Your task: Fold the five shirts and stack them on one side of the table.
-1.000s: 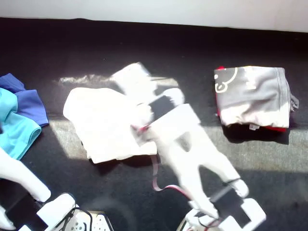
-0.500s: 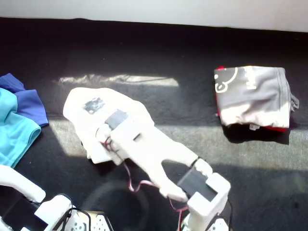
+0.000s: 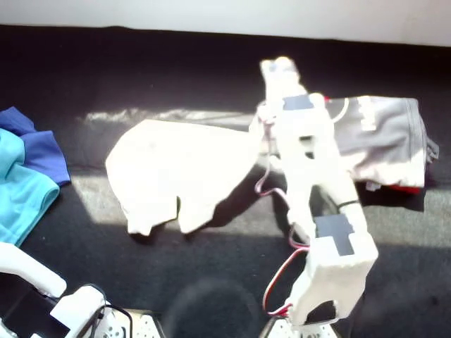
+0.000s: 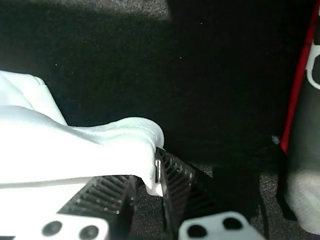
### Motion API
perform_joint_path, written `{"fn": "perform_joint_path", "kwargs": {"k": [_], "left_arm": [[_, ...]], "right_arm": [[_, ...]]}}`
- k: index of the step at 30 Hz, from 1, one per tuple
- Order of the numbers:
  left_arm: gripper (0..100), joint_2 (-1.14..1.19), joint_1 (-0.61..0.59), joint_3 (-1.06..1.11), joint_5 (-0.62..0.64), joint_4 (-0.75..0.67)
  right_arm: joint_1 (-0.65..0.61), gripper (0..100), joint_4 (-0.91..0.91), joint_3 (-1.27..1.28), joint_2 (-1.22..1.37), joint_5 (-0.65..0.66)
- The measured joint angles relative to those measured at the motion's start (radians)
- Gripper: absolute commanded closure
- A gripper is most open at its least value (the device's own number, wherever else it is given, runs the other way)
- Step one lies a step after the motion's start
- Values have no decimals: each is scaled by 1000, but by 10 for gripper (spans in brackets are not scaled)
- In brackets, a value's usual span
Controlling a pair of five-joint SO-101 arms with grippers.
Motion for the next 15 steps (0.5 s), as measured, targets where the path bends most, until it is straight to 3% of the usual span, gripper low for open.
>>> {"fn": "perform_joint_path", "kwargs": {"k": [10, 15], "left_arm": [[826, 0, 92, 0, 0, 0], [826, 0, 186, 58, 0, 0]], "right_arm": [[55, 978, 207, -293, -170, 0], [55, 705, 215, -318, -195, 0]]}}
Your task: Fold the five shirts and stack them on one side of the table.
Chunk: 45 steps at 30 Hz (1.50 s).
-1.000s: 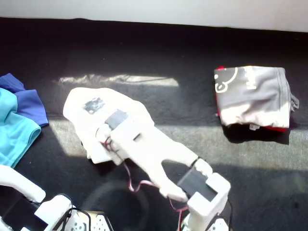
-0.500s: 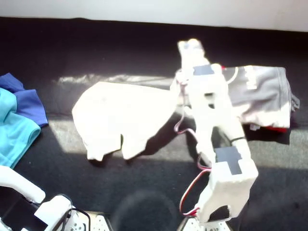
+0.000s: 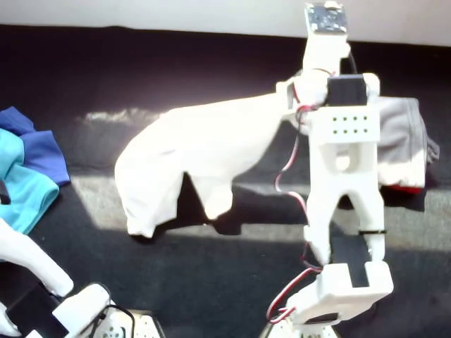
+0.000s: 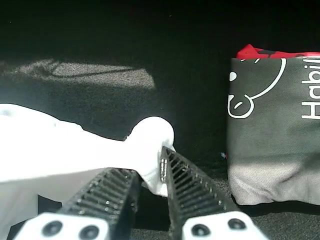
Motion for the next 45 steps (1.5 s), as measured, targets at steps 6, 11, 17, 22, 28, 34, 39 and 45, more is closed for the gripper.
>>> {"fn": "perform_joint_path", "kwargs": {"k": [6, 11, 17, 22, 28, 34, 39, 45], "left_arm": [[826, 0, 103, 164, 0, 0], [826, 0, 233, 302, 0, -2], [826, 0, 436, 417, 0, -6], [822, 0, 589, 497, 31, -26], [821, 0, 733, 591, 110, -204], [821, 0, 821, 721, 143, -365], [822, 0, 825, 835, 144, -493], [830, 0, 825, 961, 144, -631]], "right_arm": [[11, 668, 9, -6, 0, 0], [9, 670, 84, -6, 0, 0], [-29, 670, 164, -6, 0, 0], [-40, 670, 198, -6, -14, 0], [-94, 670, 219, -6, -133, 0], [-147, 670, 221, -5, -265, 0], [-175, 670, 221, 157, -318, 0], [-236, 730, 221, 430, -385, 0]]}}
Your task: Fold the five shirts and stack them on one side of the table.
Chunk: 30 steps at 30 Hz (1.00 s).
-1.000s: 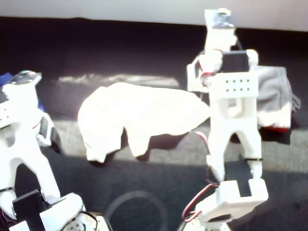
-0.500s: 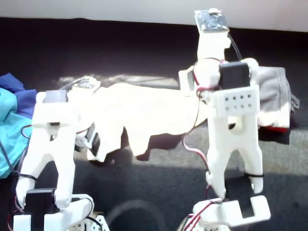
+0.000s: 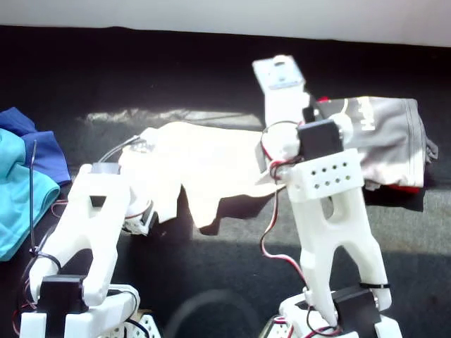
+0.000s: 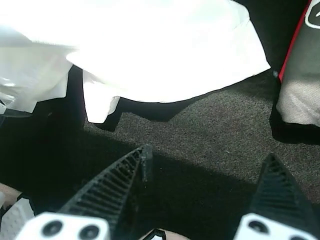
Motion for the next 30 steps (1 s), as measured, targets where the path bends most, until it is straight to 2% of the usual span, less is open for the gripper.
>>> {"fn": "perform_joint_path", "kwargs": {"k": [2, 4, 11, 16, 23, 28, 30], "left_arm": [[889, 0, 0, 21, 0, -34], [1000, 0, 0, 23, 0, -52], [990, 0, 0, -51, 0, -34], [990, 0, -8, -245, 0, 124], [990, 0, -153, -667, 0, 427], [990, 0, -184, -991, -2, 598], [991, 0, -184, -1108, -2, 638]], "right_arm": [[-21, 781, -8, 68, -40, 0], [-40, 811, -38, 132, -74, 3], [-112, 815, -216, 410, -103, 94], [-172, 815, -428, 585, -101, 100], [-175, 808, -671, 680, -101, 100], [-176, 690, -738, 683, -29, 97], [-180, 669, -744, 672, 32, 48]]}}
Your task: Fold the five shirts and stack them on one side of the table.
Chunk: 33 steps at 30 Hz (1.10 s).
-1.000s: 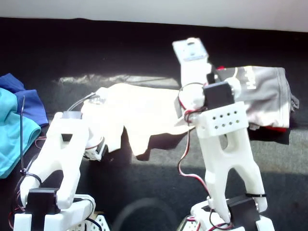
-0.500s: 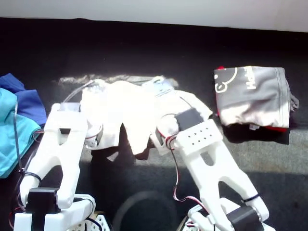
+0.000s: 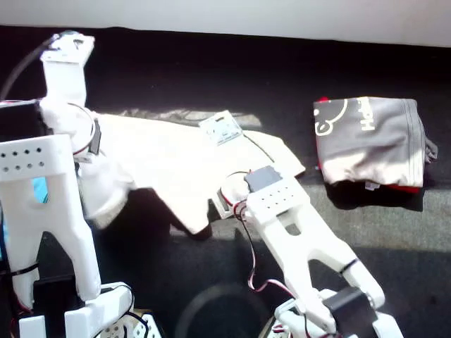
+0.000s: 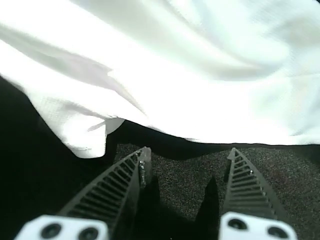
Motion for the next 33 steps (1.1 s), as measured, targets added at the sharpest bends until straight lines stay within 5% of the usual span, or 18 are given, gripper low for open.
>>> {"fn": "perform_joint_path", "kwargs": {"k": [12, 22, 33], "left_arm": [[991, 0, -86, -198, -2, 20], [991, 0, -166, -195, -2, 20], [991, 0, -172, -126, -2, 20]], "right_arm": [[-255, 667, 66, -170, 137, -103], [-325, 560, -143, -198, 391, -186], [-351, 616, -147, -394, 566, -209]]}}
